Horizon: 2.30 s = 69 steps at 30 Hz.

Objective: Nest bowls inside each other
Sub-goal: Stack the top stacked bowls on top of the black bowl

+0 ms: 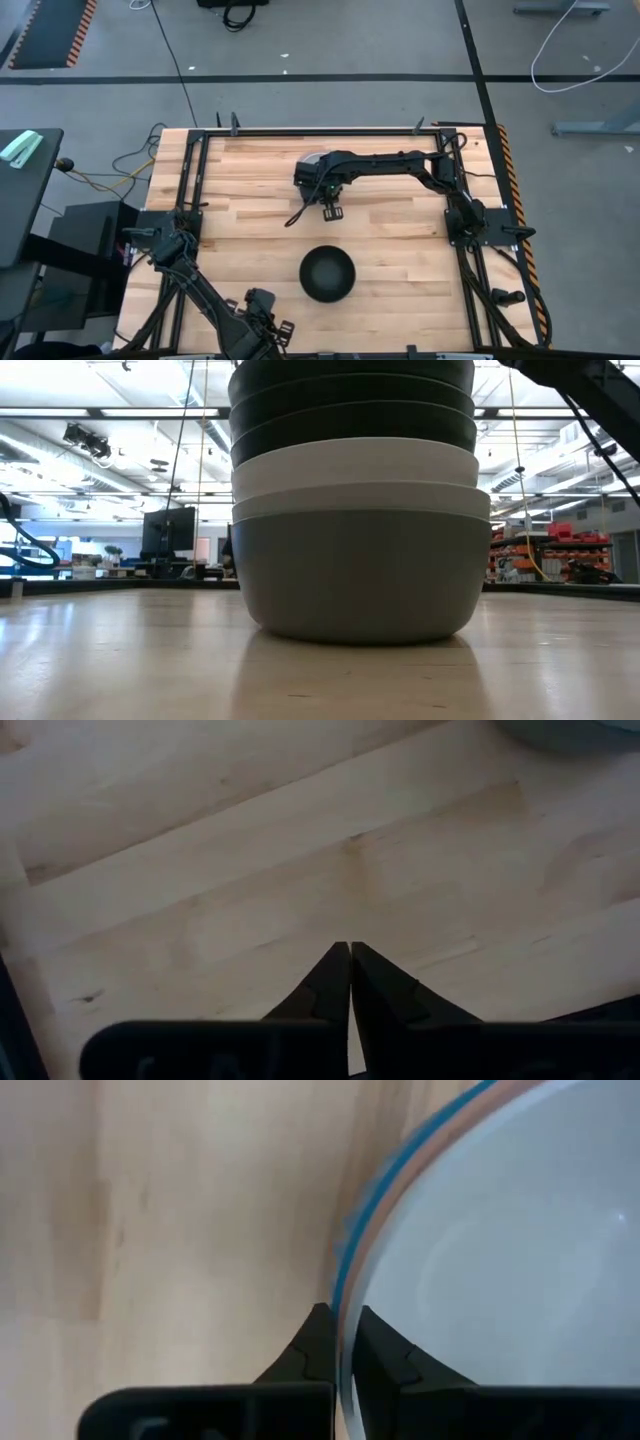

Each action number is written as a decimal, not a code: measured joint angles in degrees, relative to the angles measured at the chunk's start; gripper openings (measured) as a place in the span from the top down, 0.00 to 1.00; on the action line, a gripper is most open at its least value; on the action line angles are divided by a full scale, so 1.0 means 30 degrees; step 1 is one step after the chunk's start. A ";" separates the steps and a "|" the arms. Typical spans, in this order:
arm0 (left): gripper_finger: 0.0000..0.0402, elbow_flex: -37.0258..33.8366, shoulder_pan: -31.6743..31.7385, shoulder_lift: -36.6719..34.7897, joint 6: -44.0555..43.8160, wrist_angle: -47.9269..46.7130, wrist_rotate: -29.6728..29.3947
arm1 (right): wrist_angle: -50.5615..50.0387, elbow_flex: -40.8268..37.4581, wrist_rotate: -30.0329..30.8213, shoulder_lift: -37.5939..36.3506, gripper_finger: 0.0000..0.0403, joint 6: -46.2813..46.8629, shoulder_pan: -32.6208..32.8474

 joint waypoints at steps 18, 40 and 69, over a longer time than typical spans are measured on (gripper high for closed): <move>0.93 -0.1669 0.0087 0.0000 0.0364 0.0548 -0.0445 | -0.2075 0.0036 0.0335 -0.4662 0.96 0.1310 0.2039; 0.98 -0.4338 0.2789 0.0007 0.6149 0.6195 0.0960 | -0.4433 0.0068 0.0542 -0.8700 0.96 0.5100 0.8129; 0.97 -0.4328 0.6891 0.0000 1.4872 0.8963 0.0998 | -0.6616 0.0073 0.2094 -0.9385 0.96 0.6150 0.8991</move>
